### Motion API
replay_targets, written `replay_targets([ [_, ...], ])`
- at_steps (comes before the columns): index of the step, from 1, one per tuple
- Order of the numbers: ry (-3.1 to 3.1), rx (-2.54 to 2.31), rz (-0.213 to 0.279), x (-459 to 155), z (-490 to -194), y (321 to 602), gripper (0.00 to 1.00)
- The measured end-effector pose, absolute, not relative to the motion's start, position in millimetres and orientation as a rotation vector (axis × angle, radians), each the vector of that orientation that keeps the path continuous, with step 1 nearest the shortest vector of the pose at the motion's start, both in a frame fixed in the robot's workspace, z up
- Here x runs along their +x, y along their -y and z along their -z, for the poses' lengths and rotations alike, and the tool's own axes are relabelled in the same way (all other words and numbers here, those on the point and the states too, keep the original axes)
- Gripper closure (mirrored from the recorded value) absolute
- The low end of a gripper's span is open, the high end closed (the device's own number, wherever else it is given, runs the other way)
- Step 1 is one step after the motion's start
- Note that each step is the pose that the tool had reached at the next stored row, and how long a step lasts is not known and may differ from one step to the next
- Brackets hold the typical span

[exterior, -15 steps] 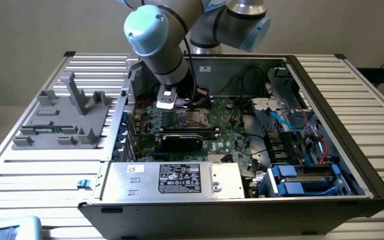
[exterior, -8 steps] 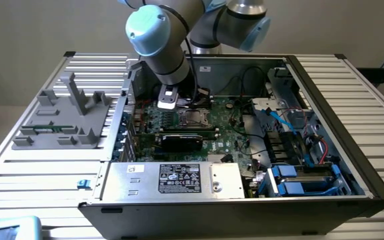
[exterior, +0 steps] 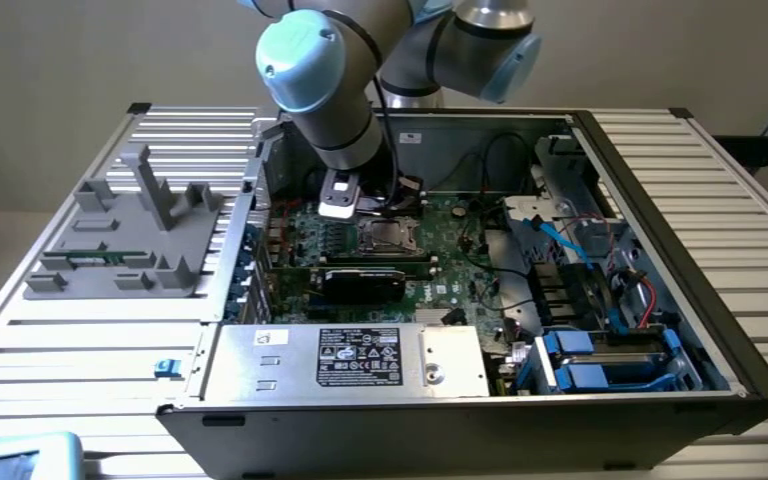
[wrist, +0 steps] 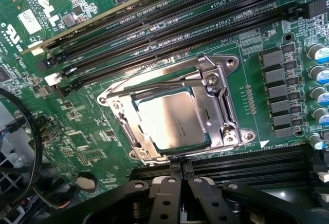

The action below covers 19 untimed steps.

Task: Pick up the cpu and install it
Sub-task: 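Install the first cpu locking lever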

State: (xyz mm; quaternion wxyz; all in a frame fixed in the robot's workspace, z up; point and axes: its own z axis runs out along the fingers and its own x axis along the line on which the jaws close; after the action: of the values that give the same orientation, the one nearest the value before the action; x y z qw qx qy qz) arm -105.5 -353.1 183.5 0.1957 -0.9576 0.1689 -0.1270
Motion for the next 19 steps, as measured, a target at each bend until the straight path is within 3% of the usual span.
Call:
replay_targets([
  [19,-0.474,-2.683,0.356,-98.0,-183.5,353.0,0.89],
])
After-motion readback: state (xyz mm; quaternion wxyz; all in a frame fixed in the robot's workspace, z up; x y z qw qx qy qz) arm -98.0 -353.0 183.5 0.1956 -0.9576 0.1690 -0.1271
